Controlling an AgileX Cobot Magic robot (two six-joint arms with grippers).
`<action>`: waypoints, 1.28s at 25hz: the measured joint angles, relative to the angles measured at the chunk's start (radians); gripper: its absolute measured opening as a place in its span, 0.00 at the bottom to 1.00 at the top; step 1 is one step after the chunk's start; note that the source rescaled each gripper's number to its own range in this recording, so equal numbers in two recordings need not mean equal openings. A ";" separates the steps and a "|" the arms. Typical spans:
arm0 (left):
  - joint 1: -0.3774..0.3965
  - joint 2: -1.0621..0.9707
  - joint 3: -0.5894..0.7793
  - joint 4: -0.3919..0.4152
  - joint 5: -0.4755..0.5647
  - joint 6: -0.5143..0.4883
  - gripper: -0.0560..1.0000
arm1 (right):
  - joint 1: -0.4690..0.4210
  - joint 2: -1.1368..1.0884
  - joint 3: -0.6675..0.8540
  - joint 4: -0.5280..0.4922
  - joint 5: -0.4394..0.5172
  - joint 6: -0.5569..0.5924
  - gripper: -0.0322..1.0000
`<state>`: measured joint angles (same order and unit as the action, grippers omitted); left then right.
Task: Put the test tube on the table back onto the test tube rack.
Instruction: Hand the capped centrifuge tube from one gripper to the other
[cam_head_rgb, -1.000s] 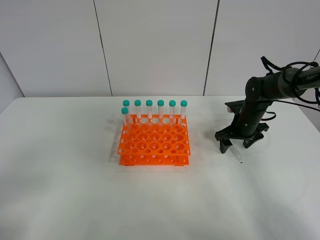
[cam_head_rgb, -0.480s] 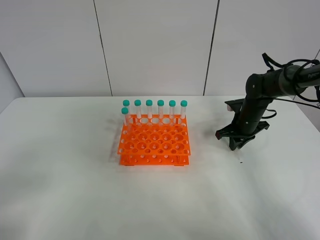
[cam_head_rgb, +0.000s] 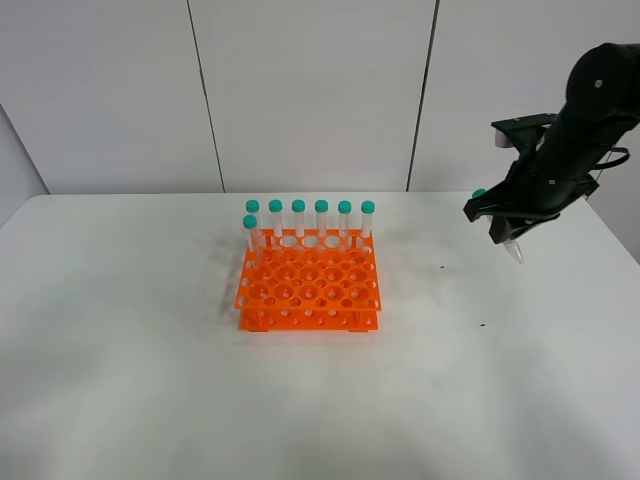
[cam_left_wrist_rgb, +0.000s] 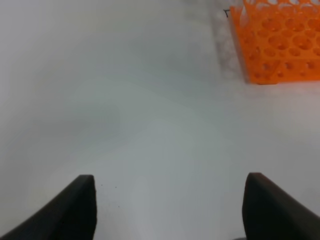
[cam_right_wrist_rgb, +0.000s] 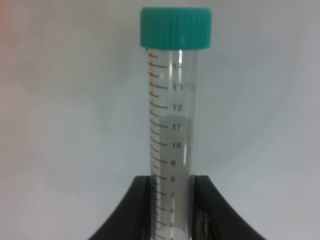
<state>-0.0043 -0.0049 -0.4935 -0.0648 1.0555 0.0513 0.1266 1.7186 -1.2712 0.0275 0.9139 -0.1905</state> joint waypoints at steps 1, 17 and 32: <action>0.000 0.000 0.000 0.000 0.000 0.000 0.75 | 0.000 -0.041 0.042 0.001 0.000 0.006 0.06; 0.000 0.000 0.000 0.000 0.000 0.000 0.75 | 0.077 -0.362 0.324 0.133 -0.135 -0.104 0.06; 0.000 0.000 0.000 0.000 -0.001 0.000 0.75 | 0.345 -0.178 0.240 0.765 -0.166 -0.922 0.06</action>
<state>-0.0043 -0.0049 -0.4935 -0.0648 1.0546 0.0513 0.4716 1.5405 -1.0314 0.7923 0.7481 -1.1122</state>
